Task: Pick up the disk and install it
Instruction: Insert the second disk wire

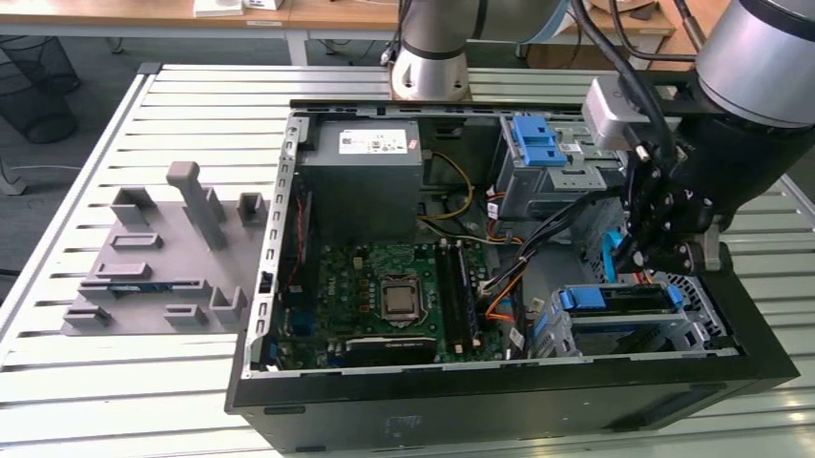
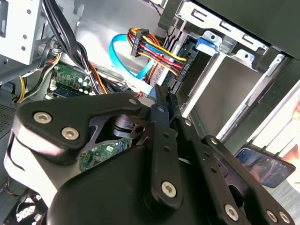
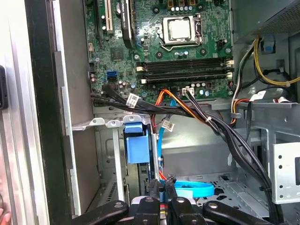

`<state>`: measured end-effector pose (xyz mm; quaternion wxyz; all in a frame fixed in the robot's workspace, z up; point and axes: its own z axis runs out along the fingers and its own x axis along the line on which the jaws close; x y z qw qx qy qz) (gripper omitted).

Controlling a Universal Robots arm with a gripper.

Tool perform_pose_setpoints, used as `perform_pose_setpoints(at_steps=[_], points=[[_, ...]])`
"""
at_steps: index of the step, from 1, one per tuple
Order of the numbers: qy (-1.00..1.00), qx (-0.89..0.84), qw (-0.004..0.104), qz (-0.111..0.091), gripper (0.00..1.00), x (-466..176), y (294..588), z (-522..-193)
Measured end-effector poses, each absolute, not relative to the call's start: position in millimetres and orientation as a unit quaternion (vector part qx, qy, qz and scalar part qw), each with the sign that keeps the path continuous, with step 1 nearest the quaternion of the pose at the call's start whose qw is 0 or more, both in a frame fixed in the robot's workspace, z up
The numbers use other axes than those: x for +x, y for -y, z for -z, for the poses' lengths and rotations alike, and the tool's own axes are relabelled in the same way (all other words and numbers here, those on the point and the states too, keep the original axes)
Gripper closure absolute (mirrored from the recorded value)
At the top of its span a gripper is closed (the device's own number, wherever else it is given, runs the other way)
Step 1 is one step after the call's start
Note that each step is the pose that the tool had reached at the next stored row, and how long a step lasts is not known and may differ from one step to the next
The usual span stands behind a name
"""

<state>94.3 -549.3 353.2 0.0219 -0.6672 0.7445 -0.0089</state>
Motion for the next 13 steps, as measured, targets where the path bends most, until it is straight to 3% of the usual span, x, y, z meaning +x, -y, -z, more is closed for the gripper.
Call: perform_pose_setpoints(at_steps=[6, 13], points=[[-0.745, -0.667, 0.013, -0.006, 0.84, 101, 552, -351], [-0.745, -0.667, 0.013, -0.01, 0.84, 103, 562, -342]])
